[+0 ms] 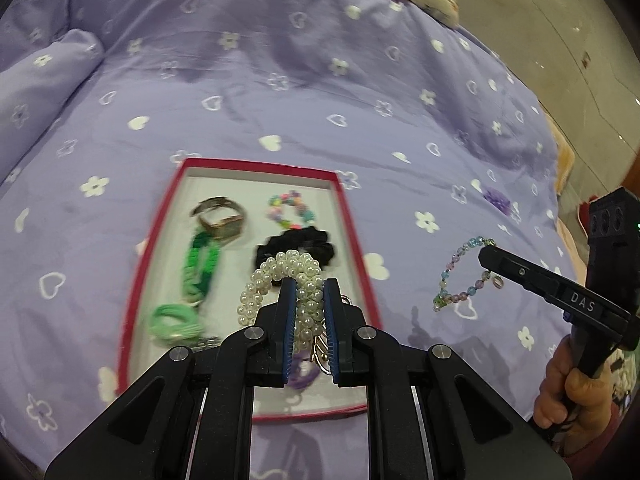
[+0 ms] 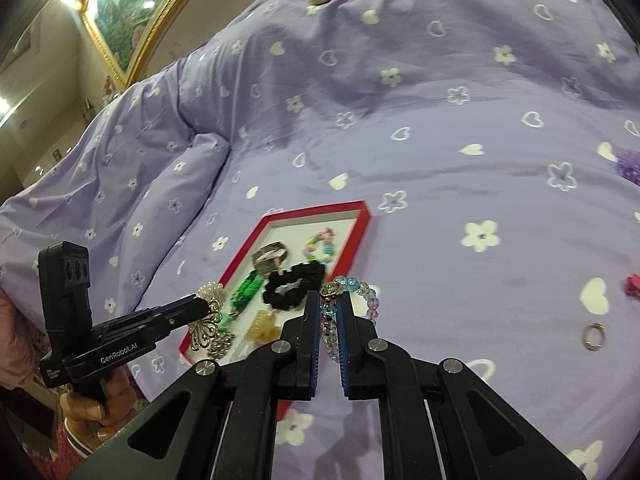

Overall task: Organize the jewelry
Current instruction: 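Carry brooch and beaded bracelet into the tray and open both tools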

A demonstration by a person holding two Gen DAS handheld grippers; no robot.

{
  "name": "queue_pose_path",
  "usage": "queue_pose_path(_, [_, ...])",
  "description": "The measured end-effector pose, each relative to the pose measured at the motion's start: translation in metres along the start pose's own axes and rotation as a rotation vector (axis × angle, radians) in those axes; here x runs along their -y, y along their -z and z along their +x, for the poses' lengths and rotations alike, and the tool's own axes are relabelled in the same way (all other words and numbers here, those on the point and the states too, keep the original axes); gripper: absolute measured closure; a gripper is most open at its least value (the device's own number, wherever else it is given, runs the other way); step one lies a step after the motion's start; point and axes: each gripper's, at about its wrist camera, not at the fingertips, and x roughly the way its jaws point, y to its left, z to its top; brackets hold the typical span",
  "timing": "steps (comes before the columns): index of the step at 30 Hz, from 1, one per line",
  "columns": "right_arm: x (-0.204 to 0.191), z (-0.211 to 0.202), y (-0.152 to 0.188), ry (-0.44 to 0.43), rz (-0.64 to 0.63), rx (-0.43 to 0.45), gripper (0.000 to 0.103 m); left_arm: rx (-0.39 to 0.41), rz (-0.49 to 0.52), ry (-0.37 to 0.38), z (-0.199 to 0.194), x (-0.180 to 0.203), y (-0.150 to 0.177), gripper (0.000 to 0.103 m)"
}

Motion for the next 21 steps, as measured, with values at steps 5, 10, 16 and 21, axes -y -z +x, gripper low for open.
queue_pose_path(5, [-0.022,0.015,-0.001,-0.030,-0.031,-0.018,0.096,0.016,-0.042,-0.025,-0.008,-0.024,0.000,0.091])
queue_pose_path(10, [-0.042,0.028,-0.004,-0.057,-0.058,-0.029,0.096,0.021,-0.068,-0.041,-0.011,-0.041,0.001,0.091])
queue_pose_path(16, [-0.064,0.047,-0.011,-0.088,-0.092,-0.037,0.096,0.012,-0.093,-0.053,-0.006,-0.056,0.001,0.091])
queue_pose_path(21, [-0.073,0.066,-0.017,-0.107,-0.092,-0.047,0.096,0.000,-0.100,-0.061,0.003,-0.064,-0.002,0.091])
